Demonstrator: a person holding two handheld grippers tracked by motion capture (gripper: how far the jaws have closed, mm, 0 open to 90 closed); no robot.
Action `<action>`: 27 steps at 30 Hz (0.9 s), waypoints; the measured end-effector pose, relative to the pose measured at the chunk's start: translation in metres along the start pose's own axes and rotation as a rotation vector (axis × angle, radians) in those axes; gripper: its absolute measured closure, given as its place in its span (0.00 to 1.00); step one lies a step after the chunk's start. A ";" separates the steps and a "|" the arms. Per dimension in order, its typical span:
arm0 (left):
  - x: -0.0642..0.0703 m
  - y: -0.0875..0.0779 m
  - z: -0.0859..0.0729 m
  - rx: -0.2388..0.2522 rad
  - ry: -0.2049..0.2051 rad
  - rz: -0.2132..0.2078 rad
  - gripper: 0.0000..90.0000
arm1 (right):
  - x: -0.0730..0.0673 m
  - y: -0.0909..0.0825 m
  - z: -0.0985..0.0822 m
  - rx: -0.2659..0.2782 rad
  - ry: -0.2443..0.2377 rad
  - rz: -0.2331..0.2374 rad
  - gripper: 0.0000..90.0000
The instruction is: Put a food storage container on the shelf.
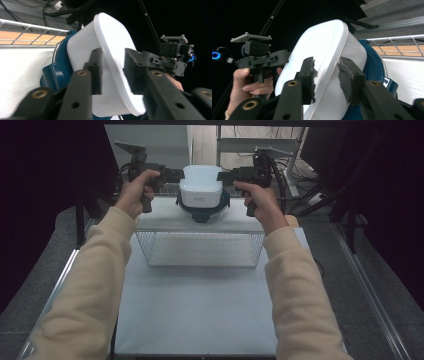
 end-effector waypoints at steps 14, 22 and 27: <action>0.009 -0.045 -0.026 0.083 0.307 0.236 0.33 | -0.020 -0.026 -0.020 0.074 -0.285 -0.083 0.33; 0.006 -0.059 -0.061 0.094 0.413 0.267 0.30 | -0.013 -0.050 -0.050 0.059 -0.413 -0.092 0.31; 0.005 -0.063 -0.087 0.102 0.456 0.271 0.29 | -0.008 -0.065 -0.067 0.064 -0.449 -0.094 0.30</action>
Point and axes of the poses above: each handheld gripper's, and its own axes: y roughly forward along the jaws, z roughly out of its top, x roughly to its right, the point moved 6 cm from there along y, roughly forward along the jaws, and after that the axes turned 1 degree about z, right-handed, at the moved point
